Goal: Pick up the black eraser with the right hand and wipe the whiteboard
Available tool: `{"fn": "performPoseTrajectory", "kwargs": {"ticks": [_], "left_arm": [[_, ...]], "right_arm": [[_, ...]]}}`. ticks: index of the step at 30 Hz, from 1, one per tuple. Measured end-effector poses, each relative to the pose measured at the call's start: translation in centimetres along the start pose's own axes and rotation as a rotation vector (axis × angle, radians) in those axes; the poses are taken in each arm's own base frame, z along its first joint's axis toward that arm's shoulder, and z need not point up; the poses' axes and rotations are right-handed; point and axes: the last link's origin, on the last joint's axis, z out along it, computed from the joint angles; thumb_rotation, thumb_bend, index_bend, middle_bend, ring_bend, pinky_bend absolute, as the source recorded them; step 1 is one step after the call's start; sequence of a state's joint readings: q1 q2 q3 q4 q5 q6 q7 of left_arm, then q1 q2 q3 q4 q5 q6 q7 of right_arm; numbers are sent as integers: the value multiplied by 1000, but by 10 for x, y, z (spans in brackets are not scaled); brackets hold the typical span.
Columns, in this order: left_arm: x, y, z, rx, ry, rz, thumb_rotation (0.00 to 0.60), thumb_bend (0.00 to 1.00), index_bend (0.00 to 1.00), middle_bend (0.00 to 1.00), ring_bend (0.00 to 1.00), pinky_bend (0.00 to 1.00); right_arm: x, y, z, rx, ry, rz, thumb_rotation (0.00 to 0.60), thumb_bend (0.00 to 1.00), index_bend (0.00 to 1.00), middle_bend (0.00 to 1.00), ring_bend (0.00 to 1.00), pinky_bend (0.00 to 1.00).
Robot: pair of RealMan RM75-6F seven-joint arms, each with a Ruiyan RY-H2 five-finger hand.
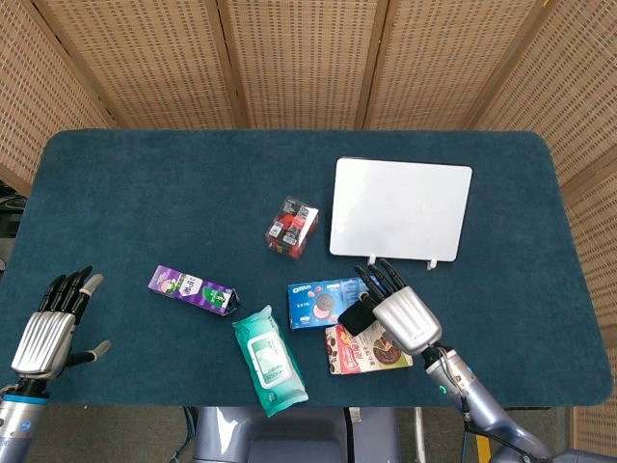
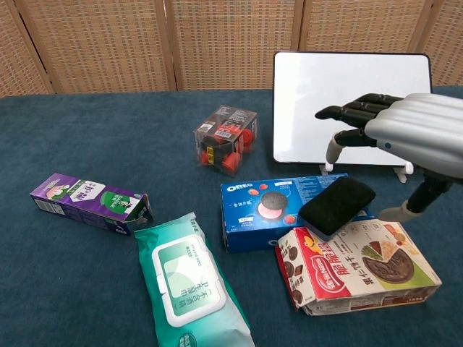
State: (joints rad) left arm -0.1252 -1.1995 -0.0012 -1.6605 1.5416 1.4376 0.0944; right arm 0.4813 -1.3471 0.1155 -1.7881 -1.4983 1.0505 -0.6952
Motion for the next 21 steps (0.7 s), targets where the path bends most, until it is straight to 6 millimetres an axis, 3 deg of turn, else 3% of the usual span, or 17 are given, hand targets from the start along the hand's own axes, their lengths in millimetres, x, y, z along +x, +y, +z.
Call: {"fn": "performPoseTrajectory", "kwargs": {"ticks": [21], "left_arm": [[-1, 0, 0, 1, -2, 0, 600, 176, 0, 0, 0, 0]], "right_arm": [[4, -8, 13, 16, -114, -246, 600, 0, 299, 0, 0, 0]]}}
